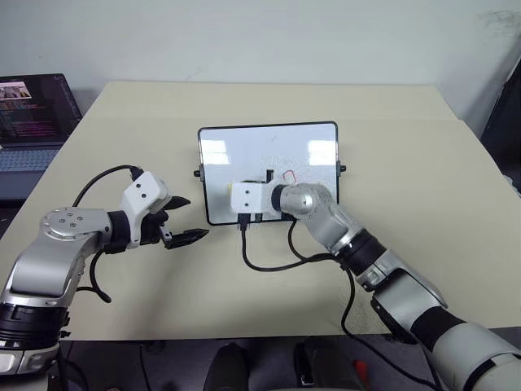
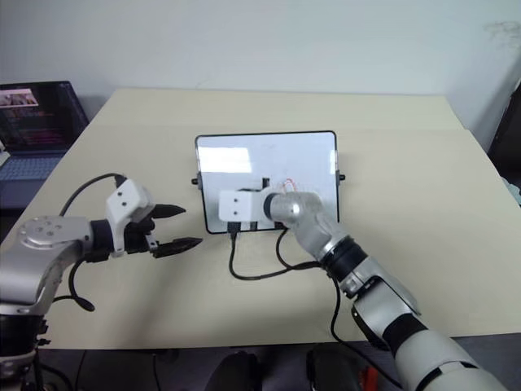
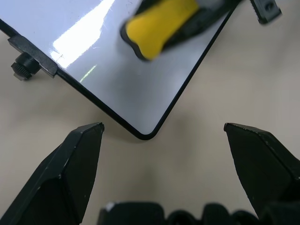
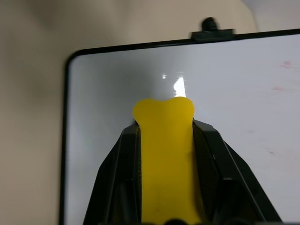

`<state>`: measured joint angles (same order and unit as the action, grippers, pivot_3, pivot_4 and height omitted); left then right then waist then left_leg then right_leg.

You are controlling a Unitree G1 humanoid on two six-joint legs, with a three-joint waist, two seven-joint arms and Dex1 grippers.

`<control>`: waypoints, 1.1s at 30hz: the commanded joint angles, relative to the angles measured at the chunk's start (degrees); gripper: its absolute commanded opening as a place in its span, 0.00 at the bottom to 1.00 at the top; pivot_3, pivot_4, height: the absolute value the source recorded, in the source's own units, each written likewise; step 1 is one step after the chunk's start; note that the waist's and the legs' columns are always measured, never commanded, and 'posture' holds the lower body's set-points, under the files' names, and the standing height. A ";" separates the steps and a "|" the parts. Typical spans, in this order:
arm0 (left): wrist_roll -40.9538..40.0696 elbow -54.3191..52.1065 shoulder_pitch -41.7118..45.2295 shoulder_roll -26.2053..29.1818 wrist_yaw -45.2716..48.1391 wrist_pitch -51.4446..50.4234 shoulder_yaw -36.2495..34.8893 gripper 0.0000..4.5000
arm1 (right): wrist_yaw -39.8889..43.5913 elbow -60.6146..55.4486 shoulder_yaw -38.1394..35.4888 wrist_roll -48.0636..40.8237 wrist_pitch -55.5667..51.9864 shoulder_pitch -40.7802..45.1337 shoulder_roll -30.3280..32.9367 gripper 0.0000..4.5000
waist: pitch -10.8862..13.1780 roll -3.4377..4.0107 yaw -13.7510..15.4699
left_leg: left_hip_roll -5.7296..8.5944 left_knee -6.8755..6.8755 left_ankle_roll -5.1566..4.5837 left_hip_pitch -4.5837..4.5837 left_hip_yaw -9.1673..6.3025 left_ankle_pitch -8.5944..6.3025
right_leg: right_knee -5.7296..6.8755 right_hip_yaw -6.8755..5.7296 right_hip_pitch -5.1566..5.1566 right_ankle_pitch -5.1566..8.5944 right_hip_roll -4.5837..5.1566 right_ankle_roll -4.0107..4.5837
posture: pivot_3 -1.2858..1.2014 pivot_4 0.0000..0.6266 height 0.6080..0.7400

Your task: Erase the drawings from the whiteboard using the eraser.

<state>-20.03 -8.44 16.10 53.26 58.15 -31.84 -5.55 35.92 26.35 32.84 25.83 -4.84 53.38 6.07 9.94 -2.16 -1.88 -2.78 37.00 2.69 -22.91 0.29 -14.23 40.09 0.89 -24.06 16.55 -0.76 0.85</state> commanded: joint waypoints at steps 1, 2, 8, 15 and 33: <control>-0.75 -1.12 1.31 -0.06 0.41 1.11 -0.83 1.00 | -2.89 -5.35 -6.06 -2.60 -2.32 -0.28 0.15 0.26 | 0.00 0.00 0.02 | 0.00 0.01 0.00 0.00 -0.01 0.00 | 0.02 -0.01 0.00 0.00 0.00 0.00 | 0.52 0.24 1.00; -0.92 -1.16 1.57 -0.19 0.70 1.21 -0.65 1.00 | -2.42 -8.06 -7.67 -3.82 -3.92 -1.53 0.58 0.26 | 0.00 0.00 0.03 | 0.00 0.01 0.00 0.00 -0.01 0.00 | 0.02 -0.01 0.00 0.00 0.00 0.00 | 0.52 0.24 1.00; -1.30 -0.36 3.94 -1.80 2.42 2.78 1.00 1.00 | 1.98 -34.16 -15.75 -12.80 -21.18 -15.28 1.40 0.26 | -0.01 -0.01 0.36 | -0.06 -0.02 0.03 -0.12 -0.09 -0.01 | -0.14 -0.04 0.02 0.00 0.05 -0.01 | 0.52 0.24 1.00; -1.50 0.27 7.85 -5.66 4.56 3.45 4.53 1.00 | -0.47 -49.23 -18.67 -12.73 -31.88 -28.35 7.41 0.26 | -0.02 -0.02 0.20 | 0.10 0.03 0.03 -0.03 -0.02 -0.01 | -0.06 -0.01 0.04 0.01 0.03 -0.03 | 0.52 0.24 1.00; 1.16 3.89 10.23 -6.36 7.29 6.26 8.02 1.00 | -13.28 -27.74 -17.20 -9.35 -22.05 -18.58 6.24 0.26 | -0.01 -0.01 -0.21 | 0.08 0.01 0.02 -0.05 0.05 -0.01 | -0.12 0.08 0.02 0.01 -0.11 -0.03 | 0.52 0.24 1.00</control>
<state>-18.81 -3.52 25.41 46.81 65.52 -25.99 3.00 22.98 -2.17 15.24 16.26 -27.59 34.12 12.11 9.93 -2.17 -2.08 -2.71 37.01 2.72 -22.96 0.34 -14.25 39.97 0.98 -24.04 16.57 -0.85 0.82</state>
